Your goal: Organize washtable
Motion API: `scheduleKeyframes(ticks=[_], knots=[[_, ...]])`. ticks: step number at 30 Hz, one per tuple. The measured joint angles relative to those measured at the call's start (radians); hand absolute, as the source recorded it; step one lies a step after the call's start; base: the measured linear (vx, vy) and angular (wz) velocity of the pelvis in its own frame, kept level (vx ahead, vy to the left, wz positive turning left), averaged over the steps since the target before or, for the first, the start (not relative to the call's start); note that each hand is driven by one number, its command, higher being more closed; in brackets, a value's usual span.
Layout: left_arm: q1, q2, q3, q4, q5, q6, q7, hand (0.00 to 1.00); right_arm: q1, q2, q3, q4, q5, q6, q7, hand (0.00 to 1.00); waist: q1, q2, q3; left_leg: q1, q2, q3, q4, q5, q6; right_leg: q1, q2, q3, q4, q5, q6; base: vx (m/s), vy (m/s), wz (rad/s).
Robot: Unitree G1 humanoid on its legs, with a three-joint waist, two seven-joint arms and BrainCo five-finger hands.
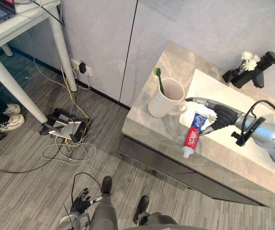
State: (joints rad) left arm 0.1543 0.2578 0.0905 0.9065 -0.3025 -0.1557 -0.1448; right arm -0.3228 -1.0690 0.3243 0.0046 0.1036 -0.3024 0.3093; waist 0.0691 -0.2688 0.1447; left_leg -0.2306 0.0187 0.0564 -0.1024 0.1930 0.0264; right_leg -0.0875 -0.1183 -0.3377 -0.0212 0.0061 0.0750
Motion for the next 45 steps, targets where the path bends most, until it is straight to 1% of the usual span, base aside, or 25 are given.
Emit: scheduleKeyframes(ticks=[5,8,10,13,15,17,18,22,25,28,31,34,44,45], knots=[[0.001,0.0,0.0,0.008,0.0,0.0,0.0,0.0,0.009,0.001,0.008,0.001,-0.001,0.0,0.002,0.0,-0.001,0.0,0.0,0.009,-0.004,0.0,0.0,0.004,0.004,0.009,-0.004,0.0,0.0,0.001,0.001,0.09,0.005,0.01],[0.0,-0.001,-0.001,0.007,0.0,-0.001,0.0,0.0,0.019,0.001,0.008,0.001,-0.008,-0.002,0.001,0.0,-0.001,0.003,-0.002,0.017,-0.002,0.0,0.0,-0.002,-0.003,0.017,-0.003,0.001,0.001,0.001,0.001,0.01,0.002,0.0],[0.001,-0.004,-0.001,0.008,0.0,0.0,0.0,0.0,0.038,0.0,0.008,0.0,-0.038,-0.004,0.001,0.0,-0.001,0.009,-0.003,0.017,-0.001,-0.001,0.0,-0.008,-0.009,0.016,-0.002,0.005,0.002,0.0,0.0,-0.01,0.004,-0.02],[0.003,-0.007,-0.001,0.009,0.0,0.0,0.0,0.0,0.064,-0.003,0.009,-0.001,-0.074,-0.008,0.001,0.0,-0.001,0.016,-0.005,0.017,-0.001,0.0,0.0,-0.01,-0.005,0.014,-0.002,0.007,0.006,-0.002,-0.001,-0.04,0.015,-0.01],[0.006,-0.008,0.0,0.009,0.002,0.0,0.0,0.0,0.095,-0.019,0.009,-0.004,-0.124,-0.029,-0.001,0.0,-0.001,0.019,-0.005,0.019,0.0,0.001,0.0,-0.011,-0.004,0.013,-0.002,0.009,0.008,-0.012,-0.009,-0.04,0.015,-0.02],[0.009,-0.006,0.0,0.009,0.003,0.0,0.0,0.0,0.106,-0.035,0.009,-0.007,-0.156,-0.044,-0.004,0.0,-0.002,0.019,-0.005,0.019,0.0,0.004,0.0,-0.01,-0.004,0.011,-0.003,0.011,0.009,-0.012,-0.008,-0.01,0.004,-0.02],[0.011,-0.006,0.0,0.009,0.003,0.0,0.0,0.0,0.118,-0.047,0.009,-0.015,-0.169,-0.045,-0.006,0.0,-0.002,0.019,-0.005,0.019,0.0,0.006,0.0,-0.01,-0.005,0.011,-0.003,0.011,0.008,-0.012,-0.008,0.0,0.0,0.0],[0.021,-0.001,-0.001,0.009,0.005,0.0,0.0,0.0,0.123,-0.051,0.009,-0.024,-0.205,-0.059,-0.014,0.0,-0.002,0.019,-0.006,0.02,-0.002,0.015,0.0,-0.008,-0.008,0.012,-0.006,0.016,0.005,-0.012,-0.008,0.02,0.007,-0.03],[0.022,0.001,-0.001,0.008,0.009,0.0,0.0,0.0,0.124,-0.052,0.009,-0.029,-0.266,-0.084,-0.038,0.0,-0.002,0.019,-0.006,0.021,-0.002,0.017,0.0,-0.007,-0.009,0.014,-0.006,0.015,0.002,-0.008,-0.003,0.05,0.005,0.01],[0.022,-0.001,-0.001,0.008,0.021,0.0,0.0,0.0,0.124,-0.053,0.009,-0.031,-0.334,-0.096,-0.061,0.0,-0.001,0.018,-0.006,0.024,-0.001,0.018,0.0,-0.007,-0.009,0.017,-0.005,0.014,0.002,-0.008,-0.002,0.04,-0.003,0.0],[0.022,-0.001,-0.001,0.008,0.022,0.0,0.0,0.0,0.125,-0.059,0.009,-0.033,-0.371,-0.112,-0.08,0.0,-0.002,0.019,-0.006,0.028,0.0,0.022,0.0,-0.007,-0.009,0.018,-0.005,0.017,0.003,-0.008,-0.002,0.02,0.002,-0.04],[0.022,0.0,-0.001,0.008,0.032,0.0,0.001,0.0,0.136,-0.067,0.009,-0.041,-0.389,-0.113,-0.09,0.0,-0.002,0.019,-0.006,0.028,0.0,0.022,0.0,-0.009,-0.009,0.018,-0.005,0.018,0.003,-0.008,-0.003,0.0,0.0,0.0],[0.022,0.0,-0.001,0.01,0.038,0.0,0.016,0.0,0.162,-0.08,0.013,-0.078,-0.391,-0.118,-0.099,0.0,0.0,0.019,-0.005,0.021,-0.001,0.019,0.0,-0.009,-0.008,0.012,-0.005,0.017,0.004,-0.012,-0.009,0.0,0.0,0.0],[0.022,0.0,-0.001,0.01,0.038,0.0,0.016,0.0,0.167,-0.082,0.013,-0.084,-0.391,-0.118,-0.107,1.0,0.0,0.02,-0.005,0.018,-0.001,0.017,0.0,-0.009,-0.008,0.011,-0.005,0.015,0.003,-0.012,-0.009,0.0,0.0,0.05]])
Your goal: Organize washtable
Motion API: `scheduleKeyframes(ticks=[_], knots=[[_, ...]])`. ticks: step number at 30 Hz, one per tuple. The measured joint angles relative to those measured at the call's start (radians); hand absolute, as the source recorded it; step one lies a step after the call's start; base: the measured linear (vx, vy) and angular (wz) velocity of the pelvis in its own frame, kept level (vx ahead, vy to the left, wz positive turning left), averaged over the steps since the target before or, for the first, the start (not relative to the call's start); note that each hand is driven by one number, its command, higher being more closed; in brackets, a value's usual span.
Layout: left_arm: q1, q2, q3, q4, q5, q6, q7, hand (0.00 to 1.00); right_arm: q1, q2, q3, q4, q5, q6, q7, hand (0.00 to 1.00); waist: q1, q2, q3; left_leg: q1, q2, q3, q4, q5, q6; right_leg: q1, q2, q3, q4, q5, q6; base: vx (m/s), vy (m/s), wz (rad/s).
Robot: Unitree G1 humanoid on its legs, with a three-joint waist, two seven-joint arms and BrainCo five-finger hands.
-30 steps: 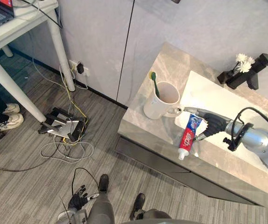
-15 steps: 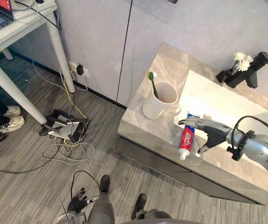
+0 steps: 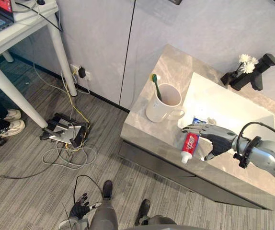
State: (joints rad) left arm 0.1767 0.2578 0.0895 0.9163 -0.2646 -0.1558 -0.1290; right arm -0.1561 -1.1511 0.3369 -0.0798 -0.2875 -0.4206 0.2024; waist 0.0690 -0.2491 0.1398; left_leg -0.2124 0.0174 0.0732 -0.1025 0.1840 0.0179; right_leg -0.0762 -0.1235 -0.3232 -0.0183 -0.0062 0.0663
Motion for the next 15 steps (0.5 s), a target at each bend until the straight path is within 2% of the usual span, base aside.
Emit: scheduleKeyframes(ticks=[3,8,11,15], knots=[[0.0,0.0,0.0,-0.001,0.0,0.0,0.001,0.0,0.007,-0.003,-0.002,-0.02,0.001,0.0,-0.016,1.0,0.0,0.002,0.002,-0.016,0.0,-0.009,0.0,0.001,0.0,-0.013,0.001,-0.006,-0.001,0.0,0.0,0.01,0.0,0.07],[-0.007,0.001,0.0,-0.003,-0.012,-0.003,0.01,0.0,0.013,0.002,-0.044,-0.03,-0.021,-0.001,-0.095,1.0,0.0,0.011,0.018,-0.056,-0.002,-0.044,0.0,0.007,0.002,-0.04,0.004,-0.036,0.005,0.003,0.004,0.04,0.002,0.17],[-0.035,0.001,0.0,-0.004,-0.04,-0.006,0.026,0.0,0.031,0.01,-0.097,-0.057,-0.054,-0.002,-0.135,1.0,0.002,0.021,0.053,-0.089,-0.002,-0.059,0.0,0.015,0.0,-0.067,0.006,-0.053,0.013,0.001,0.002,0.03,0.007,0.17],[-0.054,0.015,0.0,-0.025,-0.053,-0.009,0.029,0.0,0.078,0.045,-0.124,-0.068,-0.067,-0.015,-0.147,1.0,0.001,0.021,0.09,-0.114,-0.001,-0.077,0.0,0.019,-0.004,-0.088,0.008,-0.062,0.018,-0.002,-0.002,0.03,0.008,0.08]])
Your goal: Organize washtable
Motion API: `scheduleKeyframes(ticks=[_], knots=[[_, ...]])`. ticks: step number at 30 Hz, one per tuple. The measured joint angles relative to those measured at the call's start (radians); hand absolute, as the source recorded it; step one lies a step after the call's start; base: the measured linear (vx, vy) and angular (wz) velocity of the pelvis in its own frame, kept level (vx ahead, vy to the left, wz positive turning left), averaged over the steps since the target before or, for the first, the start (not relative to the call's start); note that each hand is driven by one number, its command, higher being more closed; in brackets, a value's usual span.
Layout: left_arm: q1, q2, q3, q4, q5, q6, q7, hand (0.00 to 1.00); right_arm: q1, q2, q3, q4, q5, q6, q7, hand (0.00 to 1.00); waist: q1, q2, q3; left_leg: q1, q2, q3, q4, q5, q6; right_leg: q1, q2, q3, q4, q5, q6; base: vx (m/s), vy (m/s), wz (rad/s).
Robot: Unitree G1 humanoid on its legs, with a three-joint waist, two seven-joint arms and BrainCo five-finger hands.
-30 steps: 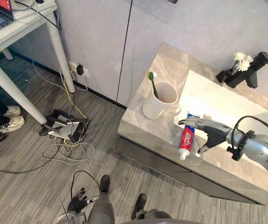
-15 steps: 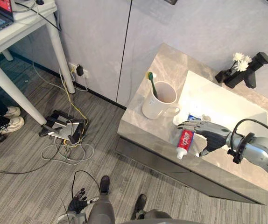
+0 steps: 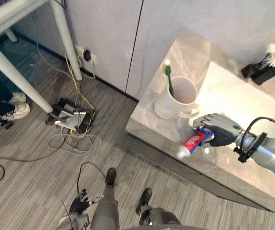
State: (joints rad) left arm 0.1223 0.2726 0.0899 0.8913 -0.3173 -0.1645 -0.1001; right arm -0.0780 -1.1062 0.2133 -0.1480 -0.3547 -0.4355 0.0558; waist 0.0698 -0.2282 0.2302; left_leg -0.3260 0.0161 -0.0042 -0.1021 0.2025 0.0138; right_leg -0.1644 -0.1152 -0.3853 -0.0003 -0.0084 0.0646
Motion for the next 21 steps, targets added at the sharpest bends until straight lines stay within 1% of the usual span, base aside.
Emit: scheduleKeyframes(ticks=[3,9,14,21], knots=[[-0.016,0.008,0.0,0.001,-0.005,0.001,0.016,0.0,0.011,0.021,-0.013,-0.006,-0.002,-0.01,-0.033,1.0,-0.002,0.003,0.014,-0.016,0.001,-0.003,0.0,0.0,0.0,-0.017,0.002,0.001,0.003,-0.002,-0.002,0.03,0.01,0.01],[-0.029,0.016,0.0,0.003,-0.006,-0.001,0.018,0.0,0.011,0.039,-0.017,-0.006,-0.002,-0.024,-0.041,1.0,-0.004,0.008,0.024,-0.015,0.002,-0.014,0.0,-0.001,-0.001,-0.017,0.004,-0.001,0.012,-0.015,-0.006,0.05,0.009,0.04],[-0.031,0.017,0.0,0.005,-0.025,-0.001,0.019,0.0,0.013,0.054,-0.018,-0.005,-0.002,-0.02,-0.066,1.0,-0.003,0.016,0.034,-0.012,0.004,-0.019,0.0,-0.001,-0.001,-0.015,0.006,-0.001,0.018,-0.02,-0.006,0.02,0.005,0.02],[-0.032,0.019,-0.001,0.004,-0.024,-0.008,0.019,0.0,0.013,0.064,-0.021,-0.004,-0.003,-0.019,-0.073,1.0,-0.002,0.018,0.042,-0.006,0.005,-0.016,0.0,-0.001,-0.001,-0.013,0.005,0.003,0.025,-0.021,-0.007,0.0,0.0,0.0]])
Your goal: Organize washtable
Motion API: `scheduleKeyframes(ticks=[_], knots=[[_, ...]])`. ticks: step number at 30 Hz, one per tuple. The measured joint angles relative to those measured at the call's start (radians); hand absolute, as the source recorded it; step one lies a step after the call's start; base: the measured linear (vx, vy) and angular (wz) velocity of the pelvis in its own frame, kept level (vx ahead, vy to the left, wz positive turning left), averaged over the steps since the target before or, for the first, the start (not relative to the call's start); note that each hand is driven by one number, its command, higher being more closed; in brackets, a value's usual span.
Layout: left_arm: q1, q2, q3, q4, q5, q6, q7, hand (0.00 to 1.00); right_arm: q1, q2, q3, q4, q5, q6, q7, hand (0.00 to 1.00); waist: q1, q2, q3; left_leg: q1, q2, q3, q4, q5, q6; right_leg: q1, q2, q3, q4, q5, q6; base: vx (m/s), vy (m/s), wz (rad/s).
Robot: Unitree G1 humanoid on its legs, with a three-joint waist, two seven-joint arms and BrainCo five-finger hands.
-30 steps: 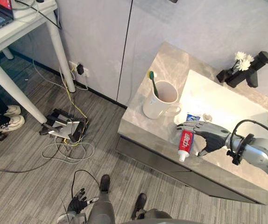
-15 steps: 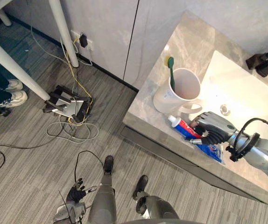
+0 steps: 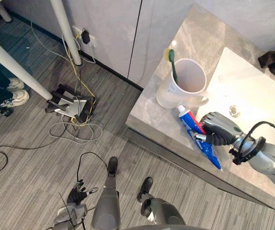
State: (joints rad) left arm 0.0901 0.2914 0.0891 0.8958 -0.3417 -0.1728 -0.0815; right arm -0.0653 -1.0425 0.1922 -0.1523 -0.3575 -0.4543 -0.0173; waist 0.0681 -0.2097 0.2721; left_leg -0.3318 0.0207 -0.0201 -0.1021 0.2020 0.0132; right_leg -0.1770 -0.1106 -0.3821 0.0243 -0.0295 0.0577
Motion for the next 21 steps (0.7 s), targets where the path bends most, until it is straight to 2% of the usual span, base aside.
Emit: scheduleKeyframes(ticks=[13,21], knots=[[-0.001,0.009,-0.01,0.0,0.001,0.0,-0.001,0.0,0.0,-0.019,0.015,0.007,-0.008,0.003,0.005,1.0,0.003,0.003,0.003,0.024,-0.001,0.003,0.0,-0.001,-0.001,0.02,-0.004,0.002,0.009,-0.008,0.001,0.0,0.001,0.0],[0.005,0.007,-0.006,0.009,0.044,0.004,-0.003,0.0,-0.005,-0.086,0.086,-0.009,-0.009,-0.006,0.066,1.0,0.003,-0.003,-0.001,0.096,-0.001,0.023,0.0,-0.016,-0.016,0.084,-0.007,0.022,0.008,-0.021,0.003,0.02,0.004,-0.05]])
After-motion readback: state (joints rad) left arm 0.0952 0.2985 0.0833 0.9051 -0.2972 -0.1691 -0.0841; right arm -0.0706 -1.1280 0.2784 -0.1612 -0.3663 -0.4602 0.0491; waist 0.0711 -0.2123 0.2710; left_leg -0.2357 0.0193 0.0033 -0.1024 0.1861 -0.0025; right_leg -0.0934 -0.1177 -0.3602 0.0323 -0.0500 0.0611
